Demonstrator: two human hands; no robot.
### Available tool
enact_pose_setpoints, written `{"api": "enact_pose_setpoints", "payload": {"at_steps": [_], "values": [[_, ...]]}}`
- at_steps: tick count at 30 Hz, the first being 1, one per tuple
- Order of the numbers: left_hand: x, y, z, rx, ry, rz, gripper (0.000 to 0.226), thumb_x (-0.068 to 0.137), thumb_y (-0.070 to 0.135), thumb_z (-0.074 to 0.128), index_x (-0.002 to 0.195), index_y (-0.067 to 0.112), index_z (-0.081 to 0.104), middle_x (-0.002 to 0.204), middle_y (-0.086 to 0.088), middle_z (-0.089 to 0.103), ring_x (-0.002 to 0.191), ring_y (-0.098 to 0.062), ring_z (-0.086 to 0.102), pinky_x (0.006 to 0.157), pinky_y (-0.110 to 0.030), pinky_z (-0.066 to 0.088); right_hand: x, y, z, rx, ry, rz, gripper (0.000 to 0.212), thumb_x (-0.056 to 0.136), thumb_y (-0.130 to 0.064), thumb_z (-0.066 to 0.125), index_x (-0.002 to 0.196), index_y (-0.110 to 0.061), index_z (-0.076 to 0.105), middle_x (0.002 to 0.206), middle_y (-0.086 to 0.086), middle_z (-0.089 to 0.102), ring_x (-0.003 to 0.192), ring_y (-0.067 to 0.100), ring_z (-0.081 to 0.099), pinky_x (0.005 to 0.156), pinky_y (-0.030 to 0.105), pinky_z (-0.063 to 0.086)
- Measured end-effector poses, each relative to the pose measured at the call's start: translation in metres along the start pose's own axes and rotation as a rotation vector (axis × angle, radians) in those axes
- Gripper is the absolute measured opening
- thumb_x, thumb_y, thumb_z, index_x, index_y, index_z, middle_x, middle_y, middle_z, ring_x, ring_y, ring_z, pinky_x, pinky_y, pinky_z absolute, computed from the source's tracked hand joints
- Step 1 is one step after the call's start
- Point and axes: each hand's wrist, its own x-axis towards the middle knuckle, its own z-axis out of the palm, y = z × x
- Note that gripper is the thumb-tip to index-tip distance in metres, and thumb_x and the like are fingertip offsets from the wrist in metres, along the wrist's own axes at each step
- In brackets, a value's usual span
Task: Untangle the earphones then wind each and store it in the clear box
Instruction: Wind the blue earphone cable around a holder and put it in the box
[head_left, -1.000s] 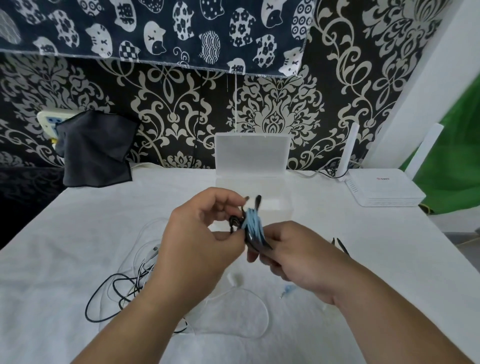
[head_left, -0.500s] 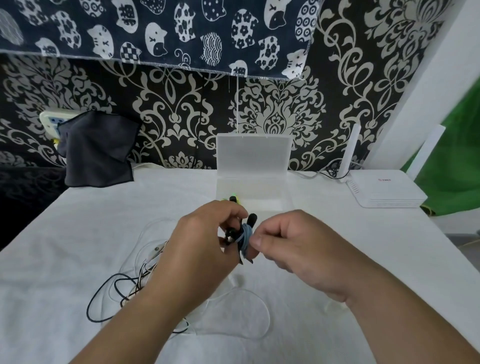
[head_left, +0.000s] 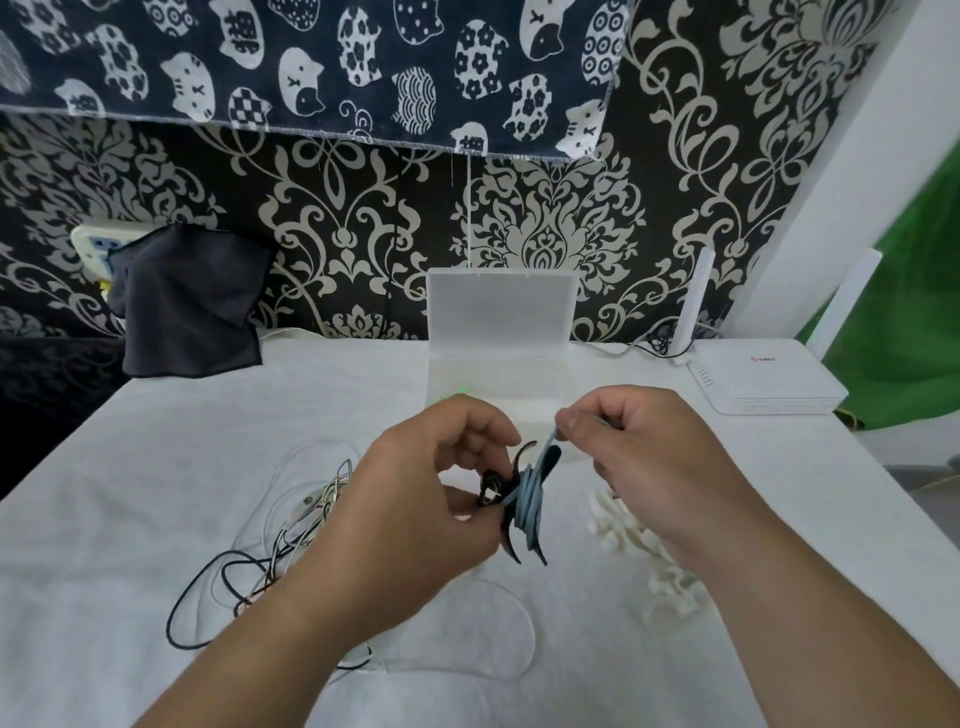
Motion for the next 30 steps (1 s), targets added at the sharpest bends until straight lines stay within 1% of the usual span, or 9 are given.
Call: {"api": "enact_pose_setpoints", "payload": {"at_steps": [4,6,8,13,16,18,24,28,30], "values": [[0.001,-0.001,0.0,-0.115,0.035,-0.015,0.054,0.07,-0.017,0.073,0.09,0.033,0.067,0.085,0.0,0.068,0.091,-0.021,0.067,0.069,-0.041,0.062,-0.002,0.007,0.013,-0.052,-0.173,0.133,0.036,0.099,-0.028,0.056,0.066,-0.023,0.07,0.048,-0.012,0.049,0.051,0.016,0.042,0.062,0.031,0.032],[0.002,-0.001,0.001,-0.161,0.101,-0.013,0.05,0.069,-0.018,0.074,0.09,0.027,0.068,0.085,-0.001,0.07,0.091,-0.018,0.068,0.064,-0.029,0.06,-0.006,0.009,0.022,-0.021,-0.325,0.163,0.036,0.099,-0.029,0.052,0.071,-0.015,0.07,0.059,0.003,0.048,0.059,0.022,0.038,0.063,0.036,0.031],[0.005,-0.002,-0.001,-0.185,0.205,-0.03,0.043,0.07,-0.017,0.074,0.09,0.02,0.067,0.084,0.002,0.071,0.086,-0.011,0.069,0.061,-0.019,0.055,-0.01,0.006,0.028,0.016,-0.43,0.188,0.038,0.102,-0.026,0.047,0.076,-0.011,0.071,0.061,0.002,0.049,0.06,0.02,0.043,0.061,0.033,0.036],[0.007,-0.011,-0.011,0.038,0.369,-0.04,0.043,0.071,-0.009,0.075,0.089,0.029,0.065,0.083,0.01,0.068,0.08,-0.006,0.065,0.062,-0.014,0.052,-0.017,-0.003,0.033,0.048,-0.594,0.159,0.027,0.103,-0.013,0.047,0.097,-0.006,0.073,0.067,0.003,0.055,0.06,0.017,0.052,0.066,0.024,0.046],[0.005,-0.012,-0.012,0.235,0.329,0.001,0.044,0.073,-0.005,0.072,0.09,0.034,0.063,0.085,0.018,0.065,0.078,-0.004,0.065,0.064,-0.01,0.05,-0.019,-0.009,0.031,-0.029,-0.584,0.134,0.021,0.1,-0.018,0.054,0.096,-0.013,0.075,0.065,-0.001,0.055,0.062,0.015,0.052,0.071,0.03,0.047],[0.005,-0.013,-0.011,0.389,0.285,0.056,0.047,0.071,-0.007,0.07,0.094,0.033,0.064,0.084,0.019,0.063,0.083,-0.002,0.063,0.068,-0.015,0.052,-0.02,-0.014,0.029,-0.099,-0.554,0.103,0.019,0.098,-0.027,0.059,0.093,-0.018,0.075,0.062,-0.005,0.053,0.061,0.013,0.051,0.072,0.033,0.048],[0.004,-0.012,-0.003,0.584,0.072,0.202,0.05,0.065,-0.008,0.069,0.1,0.028,0.063,0.084,0.018,0.059,0.077,-0.008,0.055,0.063,-0.031,0.054,-0.025,-0.02,0.03,-0.391,-0.382,-0.111,0.027,0.093,-0.03,0.06,0.079,-0.008,0.067,0.058,0.001,0.048,0.05,0.016,0.038,0.05,0.029,0.032],[0.003,-0.012,-0.006,0.588,0.016,0.157,0.052,0.068,-0.005,0.069,0.105,0.031,0.061,0.084,0.015,0.058,0.076,-0.009,0.055,0.065,-0.034,0.055,-0.026,-0.022,0.026,-0.509,-0.308,-0.165,0.021,0.091,-0.026,0.06,0.074,-0.021,0.071,0.067,0.002,0.069,0.059,0.018,0.064,0.059,0.033,0.053],[0.003,-0.011,-0.007,0.589,-0.013,0.132,0.053,0.069,-0.003,0.068,0.106,0.034,0.06,0.085,0.015,0.059,0.077,-0.008,0.056,0.066,-0.034,0.056,-0.025,-0.021,0.025,-0.443,-0.277,-0.136,0.016,0.09,-0.026,0.063,0.078,-0.023,0.074,0.066,-0.004,0.071,0.059,0.012,0.068,0.062,0.03,0.055]]}}
